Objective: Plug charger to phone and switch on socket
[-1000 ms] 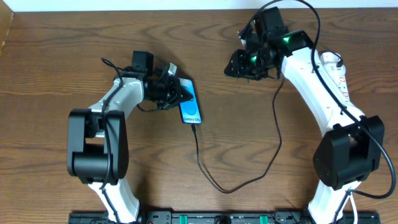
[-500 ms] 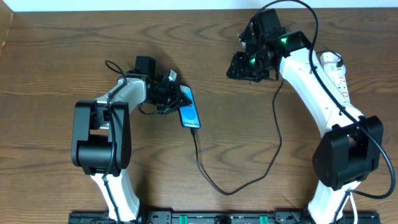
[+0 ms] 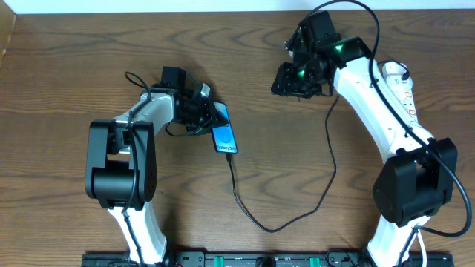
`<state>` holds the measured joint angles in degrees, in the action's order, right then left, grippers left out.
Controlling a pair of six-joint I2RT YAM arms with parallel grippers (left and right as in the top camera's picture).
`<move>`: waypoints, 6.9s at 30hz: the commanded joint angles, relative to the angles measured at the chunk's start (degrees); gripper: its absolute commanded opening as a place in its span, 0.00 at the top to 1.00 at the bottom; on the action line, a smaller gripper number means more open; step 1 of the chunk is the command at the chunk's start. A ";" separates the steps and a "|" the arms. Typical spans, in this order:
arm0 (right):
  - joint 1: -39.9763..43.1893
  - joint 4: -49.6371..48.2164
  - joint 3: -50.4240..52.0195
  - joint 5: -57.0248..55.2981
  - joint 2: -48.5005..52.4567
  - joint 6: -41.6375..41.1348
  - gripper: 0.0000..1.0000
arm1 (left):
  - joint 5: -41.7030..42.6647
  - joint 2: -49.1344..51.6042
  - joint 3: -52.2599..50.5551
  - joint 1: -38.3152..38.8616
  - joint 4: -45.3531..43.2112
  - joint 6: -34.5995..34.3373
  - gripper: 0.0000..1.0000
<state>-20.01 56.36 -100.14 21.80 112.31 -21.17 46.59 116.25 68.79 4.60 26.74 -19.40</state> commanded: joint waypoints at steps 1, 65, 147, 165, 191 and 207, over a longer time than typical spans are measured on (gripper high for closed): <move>-0.46 0.31 -0.68 -0.48 -1.97 1.11 0.63 | 0.26 -0.35 -0.09 -0.13 0.20 0.66 0.84; -0.46 1.27 -0.68 -0.48 -1.97 3.34 0.57 | -26.80 -1.81 0.22 -0.20 6.45 0.28 0.31; 39.43 6.73 -0.50 2.03 -11.41 7.13 0.99 | -26.75 -43.25 0.85 -11.13 13.09 0.28 0.01; 47.74 0.13 -0.17 -0.24 1.29 9.97 0.99 | -26.75 -43.28 0.85 -11.13 13.09 0.28 0.00; 47.93 -9.94 -0.17 1.07 14.53 8.81 0.99 | -26.75 -43.25 0.85 -11.13 13.11 0.28 0.00; 48.15 -12.22 -0.17 6.21 19.96 3.91 0.99 | -26.75 -43.25 0.85 -11.13 13.11 0.28 0.01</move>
<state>27.88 44.23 -100.22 25.89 130.28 -14.83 20.40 73.08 69.67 -6.35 39.72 -19.44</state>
